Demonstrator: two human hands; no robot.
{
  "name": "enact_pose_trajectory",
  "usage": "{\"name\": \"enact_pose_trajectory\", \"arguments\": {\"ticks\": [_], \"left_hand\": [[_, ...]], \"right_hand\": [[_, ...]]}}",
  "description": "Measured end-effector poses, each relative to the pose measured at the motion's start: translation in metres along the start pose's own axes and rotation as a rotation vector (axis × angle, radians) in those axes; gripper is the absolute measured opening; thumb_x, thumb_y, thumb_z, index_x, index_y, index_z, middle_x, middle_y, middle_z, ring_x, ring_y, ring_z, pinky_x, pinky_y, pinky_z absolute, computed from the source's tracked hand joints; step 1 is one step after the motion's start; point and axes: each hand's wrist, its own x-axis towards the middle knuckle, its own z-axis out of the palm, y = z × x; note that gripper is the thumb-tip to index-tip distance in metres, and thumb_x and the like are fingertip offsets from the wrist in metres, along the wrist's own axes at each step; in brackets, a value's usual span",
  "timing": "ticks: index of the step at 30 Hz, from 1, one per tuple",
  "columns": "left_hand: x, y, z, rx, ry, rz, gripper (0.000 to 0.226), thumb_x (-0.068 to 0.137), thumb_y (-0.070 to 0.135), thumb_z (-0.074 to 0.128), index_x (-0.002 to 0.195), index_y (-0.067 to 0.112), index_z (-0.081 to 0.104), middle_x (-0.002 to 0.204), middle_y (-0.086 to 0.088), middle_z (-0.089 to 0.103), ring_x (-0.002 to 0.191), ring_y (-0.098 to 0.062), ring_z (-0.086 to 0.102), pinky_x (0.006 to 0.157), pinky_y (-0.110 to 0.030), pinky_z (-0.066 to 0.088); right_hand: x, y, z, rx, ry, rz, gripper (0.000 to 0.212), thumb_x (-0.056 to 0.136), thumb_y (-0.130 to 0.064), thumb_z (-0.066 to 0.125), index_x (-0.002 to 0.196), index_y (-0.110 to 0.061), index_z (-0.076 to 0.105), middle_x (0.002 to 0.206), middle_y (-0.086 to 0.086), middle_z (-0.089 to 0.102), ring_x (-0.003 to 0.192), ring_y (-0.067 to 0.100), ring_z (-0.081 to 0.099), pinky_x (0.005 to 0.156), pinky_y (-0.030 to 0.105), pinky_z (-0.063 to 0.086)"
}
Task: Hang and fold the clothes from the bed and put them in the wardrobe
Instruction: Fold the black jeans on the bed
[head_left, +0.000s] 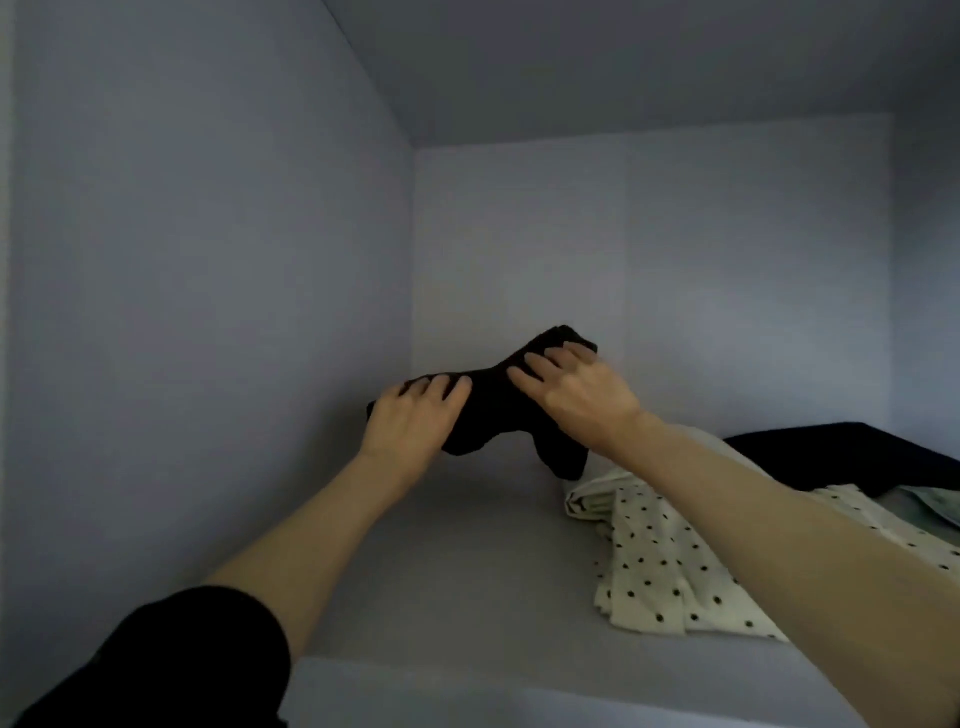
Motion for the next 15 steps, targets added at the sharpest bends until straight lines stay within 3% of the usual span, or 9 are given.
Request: {"name": "enact_pose_trajectory", "arguments": {"ticks": [2, 4, 6, 9, 12, 15], "left_hand": [[-0.002, -0.004, 0.026, -0.038, -0.149, 0.035, 0.065, 0.084, 0.027, 0.067, 0.141, 0.019, 0.036, 0.133, -0.004, 0.054, 0.114, -0.023, 0.058, 0.084, -0.032, 0.048], [-0.003, -0.012, 0.038, -0.165, -0.532, 0.091, 0.067, 0.088, 0.030, 0.060, 0.144, 0.025, 0.025, 0.141, -0.004, 0.045, 0.123, -0.026, 0.049, 0.095, -0.036, 0.043], [0.001, -0.015, 0.039, -0.288, -0.800, 0.074, 0.071, 0.085, 0.026, 0.061, 0.145, 0.030, 0.023, 0.141, -0.005, 0.045, 0.124, -0.026, 0.047, 0.098, -0.034, 0.043], [0.012, -0.011, 0.033, -0.371, -1.079, 0.027, 0.090, 0.086, 0.022, 0.062, 0.151, 0.029, 0.000, 0.156, -0.007, 0.020, 0.139, -0.026, 0.027, 0.110, -0.034, 0.031], [0.017, -0.010, 0.031, -0.473, -1.220, 0.058, 0.088, 0.092, 0.042, 0.054, 0.147, 0.035, -0.014, 0.158, -0.002, -0.012, 0.146, -0.024, -0.005, 0.118, -0.042, 0.006], [0.014, -0.006, 0.039, -0.478, -1.194, 0.123, 0.076, 0.098, 0.045, 0.040, 0.145, 0.034, -0.019, 0.156, -0.001, -0.019, 0.145, -0.024, -0.010, 0.117, -0.041, 0.000]], "right_hand": [[0.002, -0.017, 0.016, 0.127, -0.128, -0.028, 0.045, 0.098, -0.022, 0.039, 0.142, -0.014, 0.032, 0.138, 0.012, 0.045, 0.125, 0.030, 0.045, 0.108, 0.041, 0.030], [0.001, -0.032, 0.021, 0.413, -0.340, -0.044, 0.047, 0.096, -0.032, 0.048, 0.141, -0.020, 0.039, 0.135, 0.011, 0.051, 0.122, 0.029, 0.049, 0.103, 0.038, 0.038], [0.002, -0.036, 0.024, 0.617, -0.463, -0.045, 0.052, 0.094, -0.039, 0.051, 0.143, -0.026, 0.038, 0.137, 0.008, 0.051, 0.124, 0.028, 0.048, 0.102, 0.034, 0.039], [-0.001, -0.031, 0.022, 0.745, -0.614, -0.045, 0.063, 0.094, -0.046, 0.048, 0.149, -0.031, 0.021, 0.155, 0.000, 0.024, 0.142, 0.022, 0.021, 0.114, 0.034, 0.018], [-0.006, -0.033, 0.028, 0.736, -0.704, -0.121, 0.063, 0.098, -0.043, 0.038, 0.151, -0.029, 0.007, 0.159, -0.004, -0.001, 0.146, 0.017, -0.007, 0.116, 0.037, -0.006], [-0.004, -0.039, 0.039, 0.656, -0.705, -0.148, 0.058, 0.102, -0.039, 0.028, 0.151, -0.029, -0.001, 0.159, -0.004, -0.007, 0.145, 0.017, -0.013, 0.115, 0.038, -0.009]]}}
